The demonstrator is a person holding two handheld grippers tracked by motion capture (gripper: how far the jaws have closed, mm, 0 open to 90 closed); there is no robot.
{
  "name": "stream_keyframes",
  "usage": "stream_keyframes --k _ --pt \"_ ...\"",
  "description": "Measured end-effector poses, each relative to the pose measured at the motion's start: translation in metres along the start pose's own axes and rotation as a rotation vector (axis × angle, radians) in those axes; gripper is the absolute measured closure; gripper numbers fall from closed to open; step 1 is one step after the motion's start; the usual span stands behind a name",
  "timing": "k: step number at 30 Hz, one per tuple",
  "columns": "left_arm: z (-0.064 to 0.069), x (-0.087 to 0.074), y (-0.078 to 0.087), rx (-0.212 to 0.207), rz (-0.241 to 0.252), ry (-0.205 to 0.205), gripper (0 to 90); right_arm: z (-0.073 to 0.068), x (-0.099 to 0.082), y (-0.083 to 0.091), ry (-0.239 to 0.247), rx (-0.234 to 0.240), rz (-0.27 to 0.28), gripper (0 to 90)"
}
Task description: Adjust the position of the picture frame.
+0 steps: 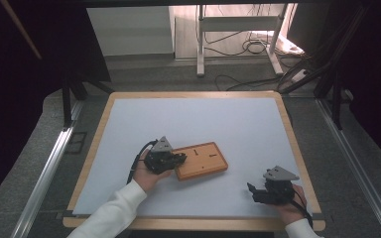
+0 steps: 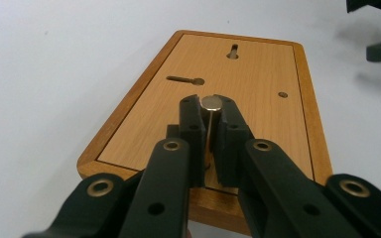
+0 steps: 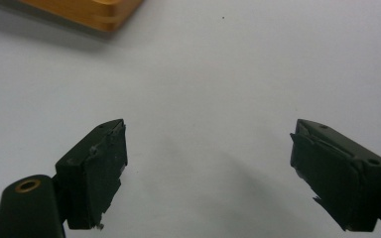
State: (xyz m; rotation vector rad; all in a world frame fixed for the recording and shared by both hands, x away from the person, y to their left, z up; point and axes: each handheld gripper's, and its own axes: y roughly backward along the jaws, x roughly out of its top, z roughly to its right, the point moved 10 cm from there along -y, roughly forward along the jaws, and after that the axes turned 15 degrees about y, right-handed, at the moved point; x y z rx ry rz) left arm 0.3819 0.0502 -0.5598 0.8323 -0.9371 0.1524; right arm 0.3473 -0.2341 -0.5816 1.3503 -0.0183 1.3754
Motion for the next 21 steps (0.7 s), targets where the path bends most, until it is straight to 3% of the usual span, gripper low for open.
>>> stream_keyframes --k 8,21 --pt "-0.017 -0.024 0.018 0.007 -0.023 0.009 85.2 -0.002 0.001 0.0 0.005 0.005 0.0 15.2" --pt "-0.024 -0.036 0.021 0.006 -0.04 0.022 84.8 -0.003 0.002 -0.001 0.01 0.009 0.001 15.2"
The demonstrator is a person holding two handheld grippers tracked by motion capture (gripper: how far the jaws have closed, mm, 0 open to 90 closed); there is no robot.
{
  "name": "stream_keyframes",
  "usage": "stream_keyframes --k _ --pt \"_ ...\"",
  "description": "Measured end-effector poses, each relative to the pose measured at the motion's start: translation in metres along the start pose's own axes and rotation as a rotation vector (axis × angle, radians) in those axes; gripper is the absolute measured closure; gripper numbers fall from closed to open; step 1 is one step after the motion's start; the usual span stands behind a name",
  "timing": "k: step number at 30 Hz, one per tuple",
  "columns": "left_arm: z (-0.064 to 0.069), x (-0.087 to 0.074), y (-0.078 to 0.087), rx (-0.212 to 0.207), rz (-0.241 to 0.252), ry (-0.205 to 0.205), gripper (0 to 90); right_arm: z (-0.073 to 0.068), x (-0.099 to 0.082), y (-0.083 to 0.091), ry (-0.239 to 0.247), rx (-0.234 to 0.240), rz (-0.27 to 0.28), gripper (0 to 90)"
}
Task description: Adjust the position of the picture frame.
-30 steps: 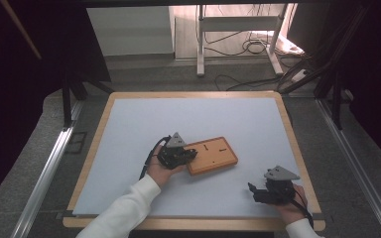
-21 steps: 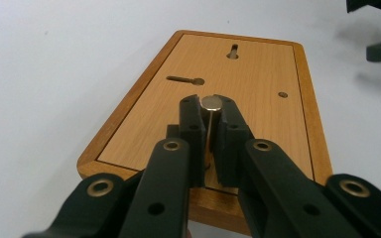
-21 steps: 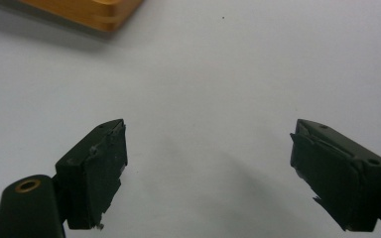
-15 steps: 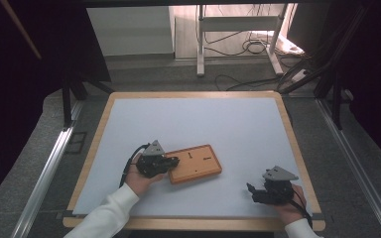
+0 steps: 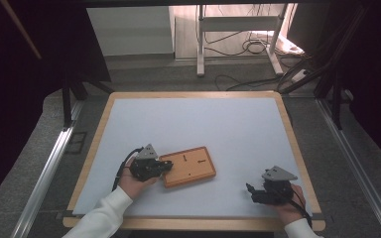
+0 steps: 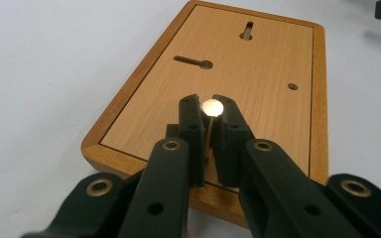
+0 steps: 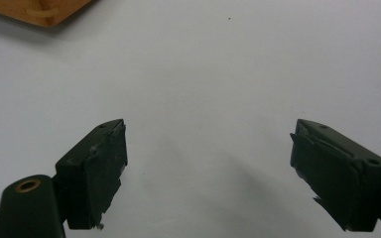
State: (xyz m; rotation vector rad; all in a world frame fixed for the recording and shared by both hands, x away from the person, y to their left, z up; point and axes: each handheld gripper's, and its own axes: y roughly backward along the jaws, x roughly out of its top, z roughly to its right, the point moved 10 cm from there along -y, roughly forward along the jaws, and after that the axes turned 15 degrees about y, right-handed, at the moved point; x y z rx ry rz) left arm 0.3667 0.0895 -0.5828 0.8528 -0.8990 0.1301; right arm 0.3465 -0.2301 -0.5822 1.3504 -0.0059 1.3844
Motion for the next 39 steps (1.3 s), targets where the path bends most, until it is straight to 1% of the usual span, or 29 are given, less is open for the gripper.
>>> stream_keyframes --k 12,13,17,18,20,21,22,23,24,25,26,27,28,29,30,31,34,35,36,37,38,39 --pt "-0.001 -0.005 -0.002 0.014 -0.009 -0.006 84.1 0.0 0.002 0.001 -0.001 0.004 0.005 15.2" --pt "-0.001 -0.005 -0.003 0.021 -0.011 -0.013 84.0 -0.001 0.002 0.001 -0.002 0.004 0.006 15.2" --pt "-0.002 -0.006 -0.004 0.023 -0.013 -0.016 83.2 -0.001 0.002 0.0 0.001 0.007 0.005 15.2" --pt "-0.002 -0.007 -0.005 0.028 -0.017 -0.022 82.8 -0.002 0.003 0.0 0.002 0.006 0.007 15.2" --pt "-0.002 -0.007 -0.005 0.025 -0.014 -0.009 82.4 -0.002 0.003 0.0 0.003 0.008 0.007 15.3" --pt "-0.002 -0.007 -0.005 0.025 -0.014 -0.009 81.6 -0.002 0.003 0.0 0.003 0.008 0.007 15.3" --pt "-0.001 -0.007 -0.004 0.017 -0.011 0.007 81.6 -0.002 0.003 0.0 0.003 0.009 0.006 15.2" --pt "-0.001 -0.005 -0.001 0.023 0.007 0.031 73.1 -0.003 0.003 0.0 0.004 0.009 0.006 15.2" --pt "-0.001 -0.004 0.003 0.046 0.023 0.03 67.7 -0.003 0.003 0.0 0.004 0.009 0.006 15.2" --pt "0.0 -0.002 0.008 0.055 0.041 0.027 62.3 -0.002 0.003 0.0 0.004 0.009 0.008 15.2" --pt "0.0 -0.002 0.008 0.055 0.041 0.027 58.3 -0.002 0.003 0.0 0.004 0.009 0.008 15.2" --pt "0.002 -0.001 0.013 0.056 0.052 0.028 58.3 -0.002 0.003 0.001 0.004 0.009 0.009 15.2" --pt "0.007 -0.003 0.021 0.069 0.059 0.028 50.5 -0.001 0.003 0.001 0.002 0.006 0.012 15.2" --pt "0.009 -0.006 0.024 0.07 0.06 0.023 48.1 -0.001 0.003 0.001 0.002 0.006 0.011 15.2" --pt "0.009 -0.006 0.024 0.07 0.06 0.023 47.6 -0.001 0.003 0.001 0.002 0.007 0.008 15.2" --pt "0.014 -0.012 0.027 0.06 0.046 0.016 47.3 -0.001 0.003 0.0 0.001 0.008 0.008 15.2" --pt "0.017 -0.015 0.031 0.058 0.044 0.017 47.5 -0.002 0.004 0.0 0.001 0.006 0.008 15.3" --pt "0.018 -0.016 0.033 0.048 0.042 0.02 47.5 -0.002 0.004 0.0 0.002 0.008 0.007 15.2" --pt "0.02 -0.017 0.037 0.03 0.047 0.027 52.4 -0.002 0.005 0.0 0.006 0.009 0.009 15.2" --pt "0.02 -0.017 0.037 0.03 0.047 0.027 54.9 -0.002 0.005 0.0 0.006 0.009 0.009 15.2" --pt "0.022 -0.019 0.038 0.018 0.041 0.029 54.9 -0.002 0.005 -0.001 0.006 0.008 0.009 15.2" --pt "0.025 -0.023 0.04 -0.003 0.027 0.022 67.0 -0.003 0.005 -0.002 0.006 0.01 0.008 15.2"
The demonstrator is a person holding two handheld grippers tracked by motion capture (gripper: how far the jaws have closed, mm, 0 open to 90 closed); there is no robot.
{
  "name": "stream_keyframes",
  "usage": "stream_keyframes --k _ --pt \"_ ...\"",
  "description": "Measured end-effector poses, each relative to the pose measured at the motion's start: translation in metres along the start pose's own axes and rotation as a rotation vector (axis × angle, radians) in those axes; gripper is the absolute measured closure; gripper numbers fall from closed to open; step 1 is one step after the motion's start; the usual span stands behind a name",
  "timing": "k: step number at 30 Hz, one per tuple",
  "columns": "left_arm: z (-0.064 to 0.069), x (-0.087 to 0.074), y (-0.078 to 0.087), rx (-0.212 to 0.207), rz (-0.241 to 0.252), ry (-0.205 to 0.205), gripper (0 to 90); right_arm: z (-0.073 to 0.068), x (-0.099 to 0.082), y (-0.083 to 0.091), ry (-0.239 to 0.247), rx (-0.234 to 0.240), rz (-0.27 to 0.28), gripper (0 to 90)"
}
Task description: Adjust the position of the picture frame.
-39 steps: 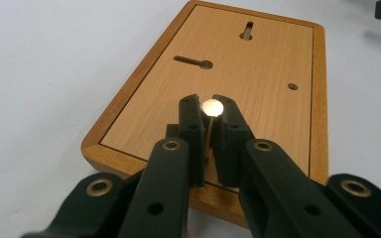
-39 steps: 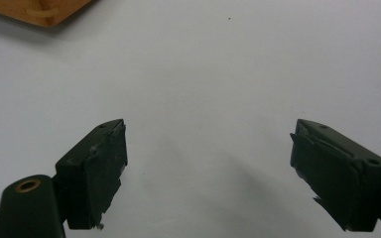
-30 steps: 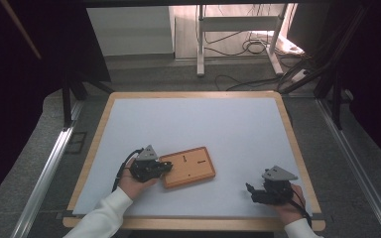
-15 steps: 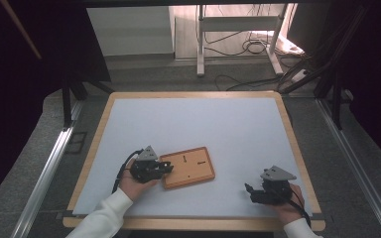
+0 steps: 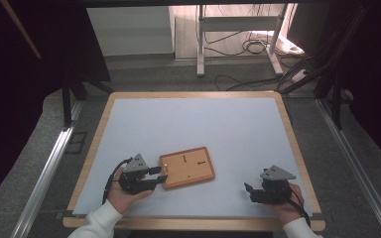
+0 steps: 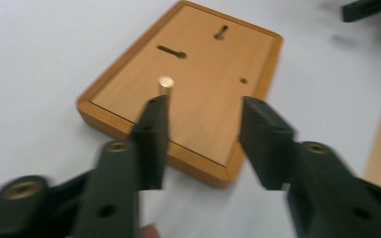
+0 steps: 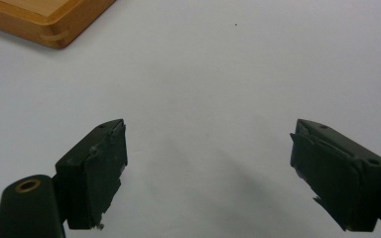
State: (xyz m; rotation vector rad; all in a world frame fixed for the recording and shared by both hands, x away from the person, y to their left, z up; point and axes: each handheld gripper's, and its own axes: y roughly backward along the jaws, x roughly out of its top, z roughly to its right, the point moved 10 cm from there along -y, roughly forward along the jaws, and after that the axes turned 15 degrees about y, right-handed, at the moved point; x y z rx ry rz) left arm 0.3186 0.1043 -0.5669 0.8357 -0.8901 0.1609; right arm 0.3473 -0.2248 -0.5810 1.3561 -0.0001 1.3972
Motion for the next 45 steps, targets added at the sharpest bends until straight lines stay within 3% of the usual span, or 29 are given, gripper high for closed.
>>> stream_keyframes --k 3,4,5,6,7,9,14,23,27,38,45 --pt "0.003 -0.004 0.0 -0.017 -0.028 -0.011 78.5 0.0 0.0 0.0 -0.001 0.001 -0.002 15.2" --pt "0.009 -0.009 -0.004 -0.046 -0.059 -0.026 87.6 0.0 0.0 0.0 -0.002 0.0 -0.001 15.2" --pt "0.013 -0.012 -0.007 -0.057 -0.079 -0.039 90.0 0.001 0.0 0.0 -0.001 0.0 -0.001 15.2" --pt "0.013 -0.012 -0.007 -0.057 -0.079 -0.039 90.0 0.001 0.0 0.0 -0.001 0.0 -0.001 15.2" --pt "0.021 -0.018 -0.013 -0.082 -0.122 -0.069 90.0 0.0 0.0 0.0 0.001 0.001 -0.002 15.2" --pt "0.028 -0.023 -0.019 -0.095 -0.149 -0.091 90.0 0.0 0.0 -0.001 0.002 0.002 0.0 15.2" --pt "0.032 -0.032 -0.027 -0.086 -0.198 -0.12 90.0 0.0 -0.001 -0.001 0.002 0.002 -0.005 15.2" --pt "0.021 -0.034 -0.034 -0.036 -0.209 -0.108 90.0 0.0 -0.001 -0.001 0.004 0.002 -0.005 15.2" --pt "0.018 -0.033 -0.034 -0.042 -0.211 -0.097 90.0 0.001 -0.001 -0.001 0.003 -0.001 -0.004 15.2" --pt "0.015 -0.032 -0.034 -0.015 -0.215 -0.131 90.0 0.002 -0.002 0.0 0.003 -0.004 -0.005 15.2" --pt "0.001 -0.028 -0.031 0.01 -0.208 -0.106 90.0 0.002 -0.001 0.0 0.004 -0.005 -0.004 15.2"
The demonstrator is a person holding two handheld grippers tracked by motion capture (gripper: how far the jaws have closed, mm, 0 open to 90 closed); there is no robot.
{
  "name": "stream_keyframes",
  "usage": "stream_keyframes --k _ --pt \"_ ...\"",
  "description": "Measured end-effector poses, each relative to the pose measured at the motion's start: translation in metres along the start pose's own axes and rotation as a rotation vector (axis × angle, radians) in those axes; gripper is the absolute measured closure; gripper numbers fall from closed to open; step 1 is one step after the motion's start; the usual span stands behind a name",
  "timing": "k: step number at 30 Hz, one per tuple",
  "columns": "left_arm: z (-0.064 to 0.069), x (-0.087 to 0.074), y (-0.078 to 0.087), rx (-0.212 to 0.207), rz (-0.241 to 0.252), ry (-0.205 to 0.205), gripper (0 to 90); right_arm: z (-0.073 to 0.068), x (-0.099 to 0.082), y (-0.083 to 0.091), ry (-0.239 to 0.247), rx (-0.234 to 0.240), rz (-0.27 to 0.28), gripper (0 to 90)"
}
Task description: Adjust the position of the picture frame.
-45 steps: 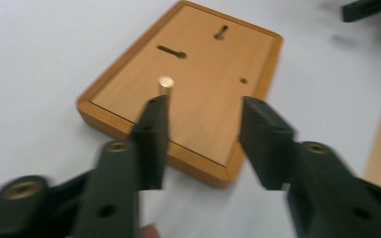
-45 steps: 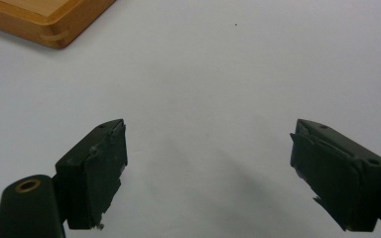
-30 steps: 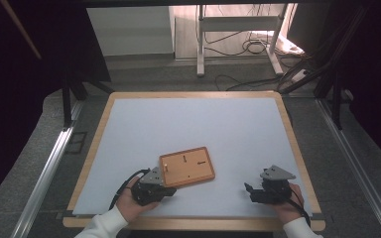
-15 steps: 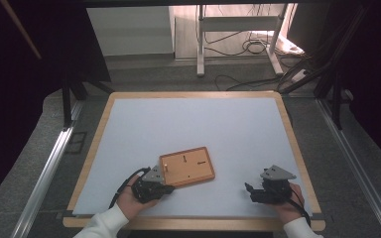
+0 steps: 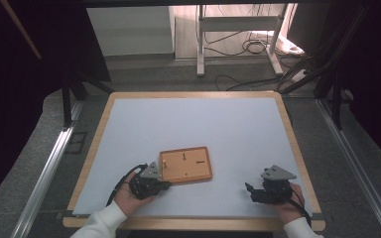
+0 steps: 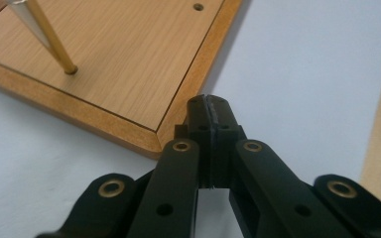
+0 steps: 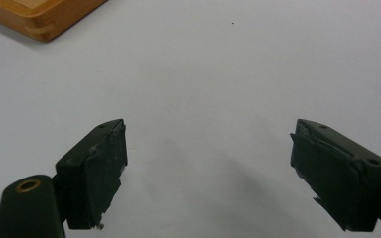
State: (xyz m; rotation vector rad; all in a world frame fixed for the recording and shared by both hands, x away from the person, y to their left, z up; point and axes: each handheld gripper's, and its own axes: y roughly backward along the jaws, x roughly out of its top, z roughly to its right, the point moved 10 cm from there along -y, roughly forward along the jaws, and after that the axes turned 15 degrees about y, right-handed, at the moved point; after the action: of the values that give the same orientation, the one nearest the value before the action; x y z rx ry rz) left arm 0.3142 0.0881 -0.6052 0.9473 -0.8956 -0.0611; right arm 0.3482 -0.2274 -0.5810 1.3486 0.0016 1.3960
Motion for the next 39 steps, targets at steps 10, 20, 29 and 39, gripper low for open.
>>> stream_keyframes --k 10,20,29,39 --pt "-0.02 0.008 0.002 0.03 0.012 0.032 90.0 0.0 0.0 -0.001 0.003 0.002 -0.001 15.2" --pt "-0.034 0.016 0.0 0.044 0.026 0.07 90.0 -0.001 0.001 -0.002 0.004 0.007 -0.001 15.2" --pt "-0.046 0.026 -0.001 0.07 0.036 0.071 90.0 -0.001 0.003 -0.004 0.004 0.009 0.005 15.2" --pt "-0.053 0.029 -0.002 0.076 0.047 0.09 90.0 -0.003 0.004 -0.005 0.008 0.014 0.007 15.3"
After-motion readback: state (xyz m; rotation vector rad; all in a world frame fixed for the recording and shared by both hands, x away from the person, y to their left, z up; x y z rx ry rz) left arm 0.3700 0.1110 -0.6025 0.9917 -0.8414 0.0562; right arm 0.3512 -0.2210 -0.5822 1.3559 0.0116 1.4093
